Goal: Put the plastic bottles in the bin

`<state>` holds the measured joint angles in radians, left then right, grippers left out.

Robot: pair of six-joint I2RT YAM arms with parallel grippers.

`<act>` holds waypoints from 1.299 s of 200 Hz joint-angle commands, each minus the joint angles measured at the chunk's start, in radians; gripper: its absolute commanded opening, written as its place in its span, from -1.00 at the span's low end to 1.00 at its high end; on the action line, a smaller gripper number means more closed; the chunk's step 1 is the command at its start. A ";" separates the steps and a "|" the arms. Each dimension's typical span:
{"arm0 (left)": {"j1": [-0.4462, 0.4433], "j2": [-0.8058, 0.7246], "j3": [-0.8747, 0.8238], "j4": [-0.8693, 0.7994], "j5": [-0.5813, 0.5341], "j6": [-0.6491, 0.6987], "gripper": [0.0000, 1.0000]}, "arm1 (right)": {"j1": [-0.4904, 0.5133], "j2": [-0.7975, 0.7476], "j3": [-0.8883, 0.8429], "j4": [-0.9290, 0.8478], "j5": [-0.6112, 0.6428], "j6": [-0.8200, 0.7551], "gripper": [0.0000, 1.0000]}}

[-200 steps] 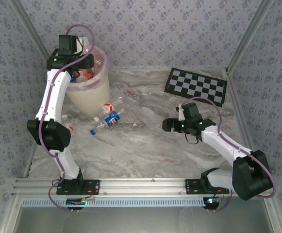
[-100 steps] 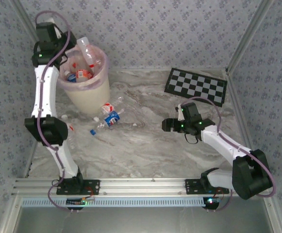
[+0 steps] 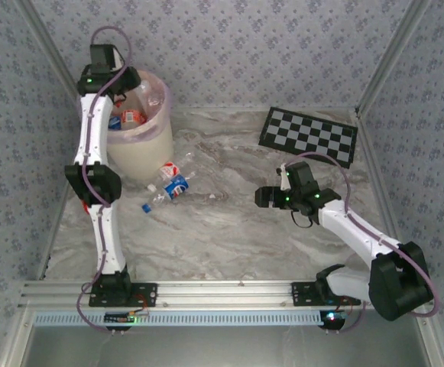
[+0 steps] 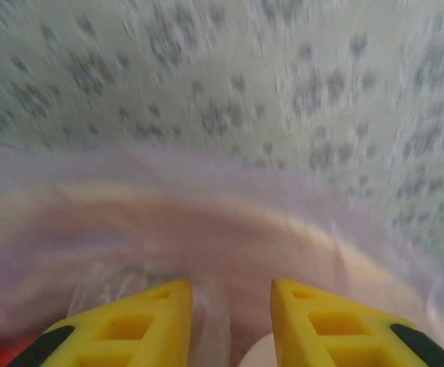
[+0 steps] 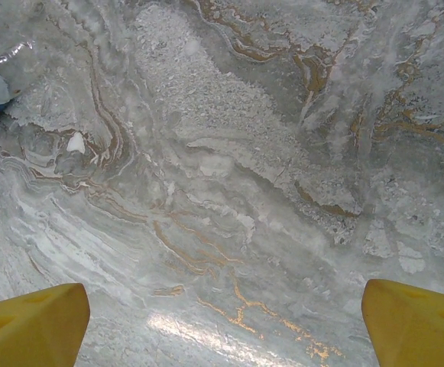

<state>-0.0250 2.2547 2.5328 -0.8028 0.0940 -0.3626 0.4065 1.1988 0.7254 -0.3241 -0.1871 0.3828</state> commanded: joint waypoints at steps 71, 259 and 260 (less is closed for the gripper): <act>-0.014 -0.229 -0.254 0.076 0.022 0.108 -0.14 | 0.017 0.030 0.022 -0.008 0.009 0.013 0.88; -0.462 -1.094 -1.238 -0.068 -0.233 0.257 0.63 | -0.058 0.166 0.049 0.098 -0.043 0.038 0.89; -0.464 -1.091 -1.243 -0.066 -0.230 0.256 0.63 | -0.057 0.166 0.049 0.099 -0.045 0.038 0.89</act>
<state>-0.4503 1.1080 1.4284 -0.8982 -0.1436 -0.0528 0.3561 1.3453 0.7918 -0.2710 -0.1963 0.3817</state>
